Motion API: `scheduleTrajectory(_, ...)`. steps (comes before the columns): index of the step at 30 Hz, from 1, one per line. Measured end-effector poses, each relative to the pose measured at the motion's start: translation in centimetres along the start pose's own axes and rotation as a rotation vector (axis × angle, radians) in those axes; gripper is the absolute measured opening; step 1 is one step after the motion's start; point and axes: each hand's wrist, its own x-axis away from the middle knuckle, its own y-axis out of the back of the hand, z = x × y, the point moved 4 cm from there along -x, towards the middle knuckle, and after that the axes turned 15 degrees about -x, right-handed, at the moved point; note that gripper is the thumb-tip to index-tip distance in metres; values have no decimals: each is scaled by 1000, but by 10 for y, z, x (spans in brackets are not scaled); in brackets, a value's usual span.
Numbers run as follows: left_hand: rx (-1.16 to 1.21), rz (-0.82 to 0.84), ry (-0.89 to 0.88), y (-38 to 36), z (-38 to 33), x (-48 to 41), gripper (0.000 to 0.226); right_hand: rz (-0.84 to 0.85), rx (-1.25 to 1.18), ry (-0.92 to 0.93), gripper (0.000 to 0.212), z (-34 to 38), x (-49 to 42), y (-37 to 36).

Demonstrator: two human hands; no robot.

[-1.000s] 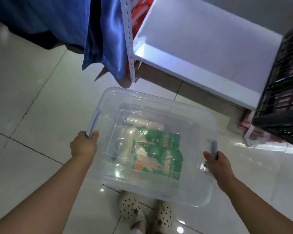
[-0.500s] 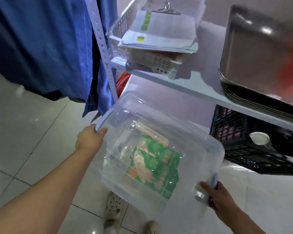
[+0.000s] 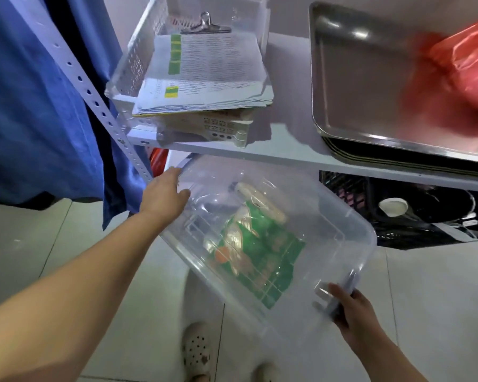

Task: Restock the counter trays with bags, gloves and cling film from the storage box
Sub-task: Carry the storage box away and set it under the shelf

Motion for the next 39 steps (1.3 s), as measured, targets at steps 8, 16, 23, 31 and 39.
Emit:
scheduleTrajectory(8, 206, 73, 116, -22, 14, 51, 61, -120, -165, -24, 6, -12, 16, -31)
scheduleTrajectory(16, 669, 395, 411, -58, 5, 95, 25, -134, -290, -40, 8, -49, 32, -141)
scheduleTrajectory(23, 1055, 158, 571, -31, 23, 66, 10, 4, -394, -111, 10, -60, 34, -244)
scheduleTrajectory(31, 1212, 95, 624, -24, 21, -8, 26, 250, -100, -17, 29, -52, 10, -298)
scheduleTrajectory(39, 1252, 80, 686, -41, 18, -47, 25, 217, 149, 76, 13, -44, -20, -279)
